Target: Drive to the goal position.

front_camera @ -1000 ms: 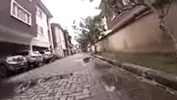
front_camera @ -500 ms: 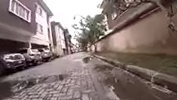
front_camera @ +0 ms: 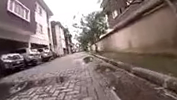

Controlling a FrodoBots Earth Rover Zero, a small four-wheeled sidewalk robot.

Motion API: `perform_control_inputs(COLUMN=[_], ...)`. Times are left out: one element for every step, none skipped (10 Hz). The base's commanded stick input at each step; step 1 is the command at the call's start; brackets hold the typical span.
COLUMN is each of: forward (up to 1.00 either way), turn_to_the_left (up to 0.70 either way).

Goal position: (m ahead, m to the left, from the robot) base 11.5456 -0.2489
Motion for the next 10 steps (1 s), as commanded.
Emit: perform_control_inputs(forward=[0.50, 0.50, 0.50, 0.50, 0.50, 0.50, 0.50, 0.50, 0.50, 0.50], turn_to_the_left=[0.00, 0.00, 0.00, 0.00, 0.00, 0.00, 0.00, 0.00, 0.00, 0.00])
